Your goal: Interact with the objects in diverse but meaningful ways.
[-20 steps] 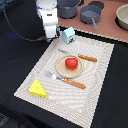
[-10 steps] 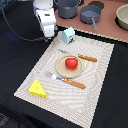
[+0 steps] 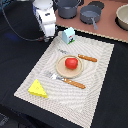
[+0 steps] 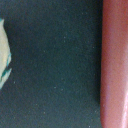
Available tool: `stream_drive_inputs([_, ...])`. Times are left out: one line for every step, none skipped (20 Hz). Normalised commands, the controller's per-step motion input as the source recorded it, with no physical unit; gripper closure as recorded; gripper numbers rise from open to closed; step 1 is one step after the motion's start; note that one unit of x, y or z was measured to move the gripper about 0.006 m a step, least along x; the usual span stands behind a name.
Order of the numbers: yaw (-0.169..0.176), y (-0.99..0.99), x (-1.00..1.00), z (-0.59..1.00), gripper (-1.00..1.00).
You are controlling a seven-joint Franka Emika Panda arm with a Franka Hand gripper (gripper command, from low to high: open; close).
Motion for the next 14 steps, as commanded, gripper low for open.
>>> stream_drive_inputs([0.028, -0.09, 0.0, -0.07, 1.0])
stream_drive_inputs([0.028, -0.09, 0.0, -0.08, 1.0])
stream_drive_inputs([0.028, -0.09, 0.0, -0.1, 1.0])
stream_drive_inputs([0.03, -0.1, 0.01, -0.11, 1.0])
stream_drive_inputs([0.032, -0.11, 0.05, -0.12, 1.0])
stream_drive_inputs([0.032, -0.11, 0.05, -0.13, 1.0])
stream_drive_inputs([0.031, -0.14, 0.02, -0.14, 1.0])
stream_drive_inputs([0.028, -0.15, 0.0, -0.1, 1.0])
stream_drive_inputs([0.029, -0.16, 0.0, 0.0, 1.0])
stream_drive_inputs([0.031, -0.13, 0.01, 0.11, 1.0])
stream_drive_inputs([0.03, -0.11, 0.0, 0.4, 1.0])
stream_drive_inputs([0.014, -0.04, 0.0, 0.59, 1.0])
stream_drive_inputs([0.018, -0.01, 0.0, 0.63, 1.0])
stream_drive_inputs([0.025, -0.04, 0.0, 0.63, 1.0])
